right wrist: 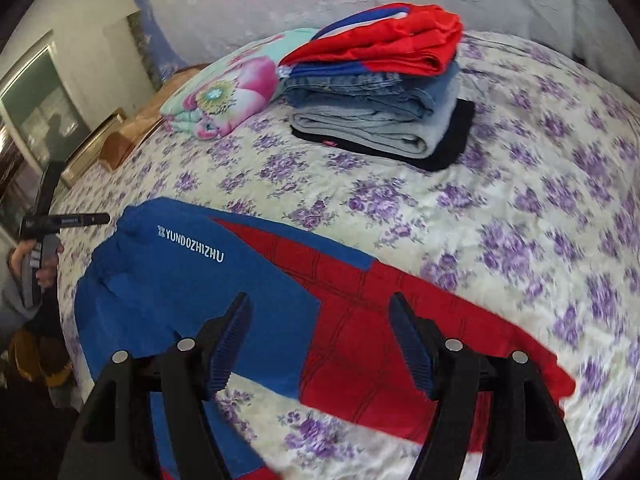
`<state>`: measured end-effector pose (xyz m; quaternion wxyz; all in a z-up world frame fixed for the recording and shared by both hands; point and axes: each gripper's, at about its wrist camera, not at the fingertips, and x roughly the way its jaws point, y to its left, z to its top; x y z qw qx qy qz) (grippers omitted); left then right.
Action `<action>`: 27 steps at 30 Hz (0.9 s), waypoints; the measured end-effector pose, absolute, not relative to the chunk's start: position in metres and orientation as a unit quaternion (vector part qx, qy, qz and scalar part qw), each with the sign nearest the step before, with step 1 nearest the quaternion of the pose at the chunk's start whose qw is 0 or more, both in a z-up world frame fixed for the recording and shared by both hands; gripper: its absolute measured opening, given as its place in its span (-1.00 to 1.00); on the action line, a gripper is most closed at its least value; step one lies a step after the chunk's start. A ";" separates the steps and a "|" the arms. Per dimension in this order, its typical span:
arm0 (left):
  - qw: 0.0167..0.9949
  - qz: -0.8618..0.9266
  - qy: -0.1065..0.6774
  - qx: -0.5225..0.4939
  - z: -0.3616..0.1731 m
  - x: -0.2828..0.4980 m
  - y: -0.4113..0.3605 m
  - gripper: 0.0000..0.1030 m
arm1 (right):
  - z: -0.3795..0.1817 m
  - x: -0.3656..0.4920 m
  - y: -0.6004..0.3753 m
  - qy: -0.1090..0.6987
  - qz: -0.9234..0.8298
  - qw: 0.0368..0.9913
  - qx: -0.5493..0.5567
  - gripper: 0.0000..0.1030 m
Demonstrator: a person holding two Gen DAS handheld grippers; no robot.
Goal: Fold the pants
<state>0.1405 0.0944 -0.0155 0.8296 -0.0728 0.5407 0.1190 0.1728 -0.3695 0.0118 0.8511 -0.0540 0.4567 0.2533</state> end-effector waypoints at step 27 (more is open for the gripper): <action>0.814 0.077 0.559 -0.140 -0.049 0.201 0.134 0.79 | -0.048 0.279 -0.301 0.534 0.439 0.690 -0.217 0.13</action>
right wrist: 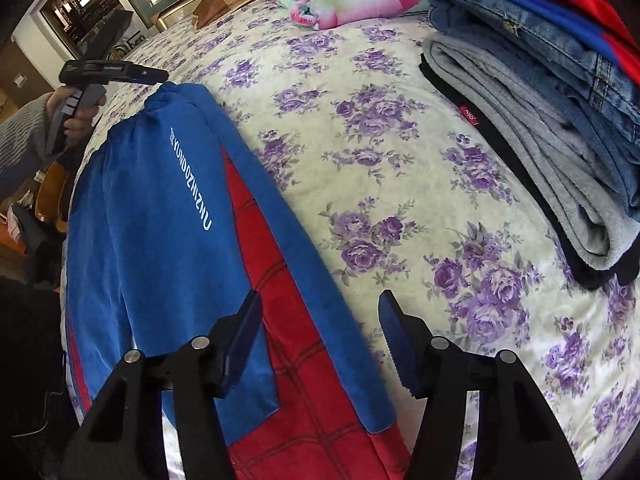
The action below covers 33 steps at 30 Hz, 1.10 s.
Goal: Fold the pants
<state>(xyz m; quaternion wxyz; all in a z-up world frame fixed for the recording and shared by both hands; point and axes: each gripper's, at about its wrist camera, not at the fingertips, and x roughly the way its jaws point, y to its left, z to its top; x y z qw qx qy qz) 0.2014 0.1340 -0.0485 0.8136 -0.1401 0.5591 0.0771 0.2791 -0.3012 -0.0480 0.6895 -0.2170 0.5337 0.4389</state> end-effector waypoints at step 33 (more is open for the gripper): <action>0.818 -0.069 0.560 -0.113 -0.043 0.194 0.136 -0.71 | -0.022 0.268 -0.275 0.516 0.464 0.677 -0.244 -0.86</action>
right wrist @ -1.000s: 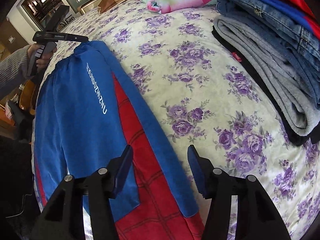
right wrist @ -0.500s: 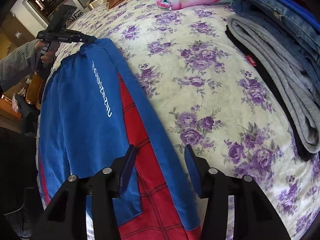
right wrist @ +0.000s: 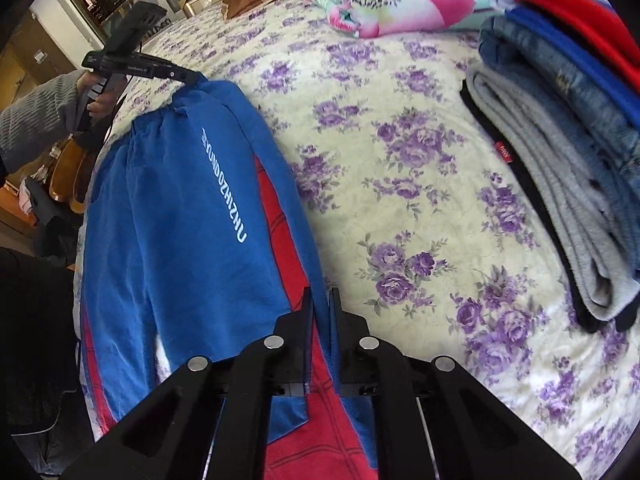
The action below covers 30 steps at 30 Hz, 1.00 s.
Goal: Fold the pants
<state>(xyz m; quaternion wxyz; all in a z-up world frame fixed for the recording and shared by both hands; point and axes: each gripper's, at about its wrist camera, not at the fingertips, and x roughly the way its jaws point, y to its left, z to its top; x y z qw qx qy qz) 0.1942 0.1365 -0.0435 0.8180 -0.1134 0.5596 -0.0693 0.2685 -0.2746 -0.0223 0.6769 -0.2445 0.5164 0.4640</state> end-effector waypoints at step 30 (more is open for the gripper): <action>0.846 -0.093 0.511 -0.118 -0.003 0.148 0.135 -0.77 | 0.006 0.241 -0.285 0.490 0.390 0.727 -0.282 -0.15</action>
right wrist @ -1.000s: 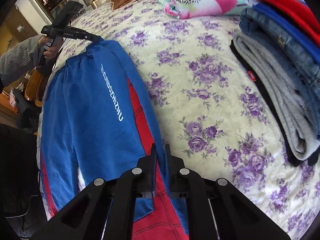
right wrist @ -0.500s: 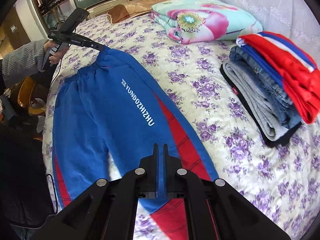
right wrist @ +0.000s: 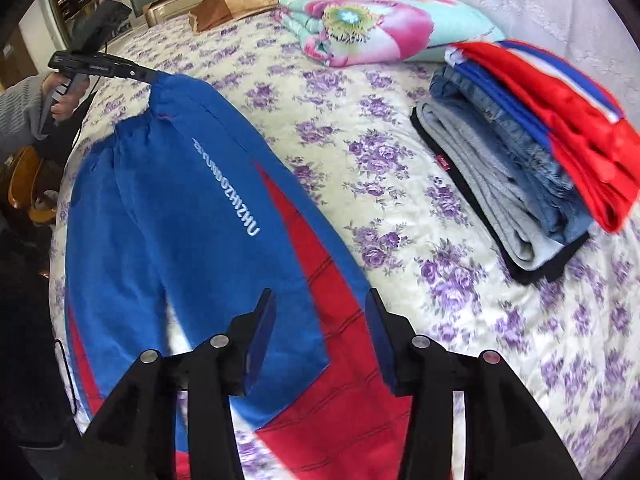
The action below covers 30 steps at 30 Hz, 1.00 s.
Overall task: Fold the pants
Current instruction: 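Lift the leg hem with the right gripper toward the waistband held by the left gripper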
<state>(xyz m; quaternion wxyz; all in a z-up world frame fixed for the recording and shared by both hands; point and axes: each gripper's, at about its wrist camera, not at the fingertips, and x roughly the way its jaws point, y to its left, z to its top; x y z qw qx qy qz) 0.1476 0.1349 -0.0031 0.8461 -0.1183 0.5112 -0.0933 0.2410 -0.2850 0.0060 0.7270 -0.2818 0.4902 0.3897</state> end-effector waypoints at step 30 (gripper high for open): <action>0.851 -0.102 0.493 -0.150 0.004 0.128 0.150 -0.78 | 0.043 0.106 -0.280 0.433 0.392 0.753 -0.303 -0.94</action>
